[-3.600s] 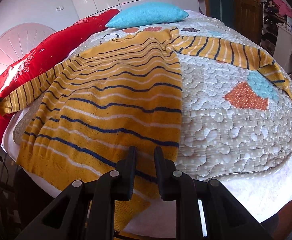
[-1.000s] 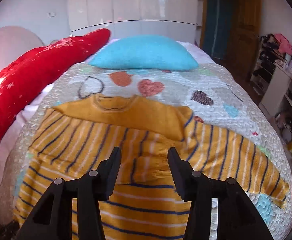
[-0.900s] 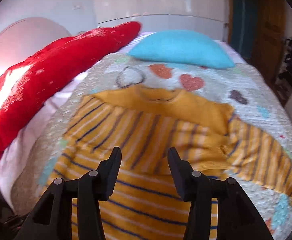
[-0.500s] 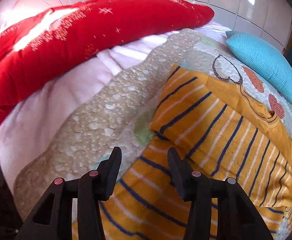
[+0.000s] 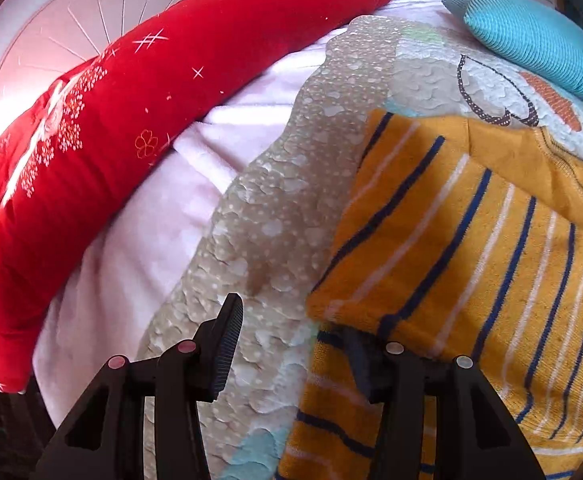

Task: Fold small clothes

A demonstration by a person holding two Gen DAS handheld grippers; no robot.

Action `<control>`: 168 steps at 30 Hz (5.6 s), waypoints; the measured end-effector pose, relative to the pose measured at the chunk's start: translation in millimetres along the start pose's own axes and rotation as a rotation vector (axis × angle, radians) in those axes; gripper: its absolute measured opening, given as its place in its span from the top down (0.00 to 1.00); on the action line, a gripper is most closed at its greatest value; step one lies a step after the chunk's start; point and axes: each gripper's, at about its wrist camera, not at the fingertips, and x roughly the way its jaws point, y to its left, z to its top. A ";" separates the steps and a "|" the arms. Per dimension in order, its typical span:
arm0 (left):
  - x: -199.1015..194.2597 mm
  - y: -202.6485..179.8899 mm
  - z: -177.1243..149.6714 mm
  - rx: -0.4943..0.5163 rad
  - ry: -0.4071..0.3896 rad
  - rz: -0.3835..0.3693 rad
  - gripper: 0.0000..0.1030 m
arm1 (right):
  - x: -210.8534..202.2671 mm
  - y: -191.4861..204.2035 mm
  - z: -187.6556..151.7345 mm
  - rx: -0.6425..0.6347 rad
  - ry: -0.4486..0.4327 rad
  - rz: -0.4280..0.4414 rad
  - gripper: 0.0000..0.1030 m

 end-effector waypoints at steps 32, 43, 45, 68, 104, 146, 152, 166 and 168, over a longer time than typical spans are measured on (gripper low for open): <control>-21.3 -44.0 -2.9 0.089 -0.016 0.141 0.42 | -251.4 -234.2 -271.2 0.336 -0.100 -0.105 0.35; -2.6 -101.6 -13.3 0.205 0.036 0.175 0.40 | -360.7 -433.3 -349.2 0.984 -0.599 -0.030 0.25; -1.1 -108.8 -15.5 0.220 0.042 0.185 0.40 | -358.8 -452.5 -350.7 1.088 -0.648 0.010 0.24; 2.6 -118.5 -23.9 0.246 0.073 0.116 0.40 | -405.9 -396.5 -182.1 0.769 -0.632 -0.120 0.94; -34.9 17.6 -7.4 0.006 -0.011 0.130 0.35 | -40.8 -25.6 5.1 0.104 -0.036 0.155 0.51; 57.2 -34.7 42.1 0.057 0.171 -0.055 0.30 | -253.8 -220.9 -332.0 0.422 -0.206 0.225 0.31; 49.7 -32.6 31.0 0.014 0.201 -0.200 0.30 | -259.6 -241.0 -338.8 0.540 -0.270 0.324 0.33; 31.2 -35.5 -4.1 0.026 0.222 -0.321 0.43 | -241.1 -199.4 -359.7 0.493 -0.219 0.556 0.32; 30.9 -36.0 -8.2 0.033 0.221 -0.286 0.53 | -228.7 -190.5 -363.9 0.506 -0.188 0.600 0.32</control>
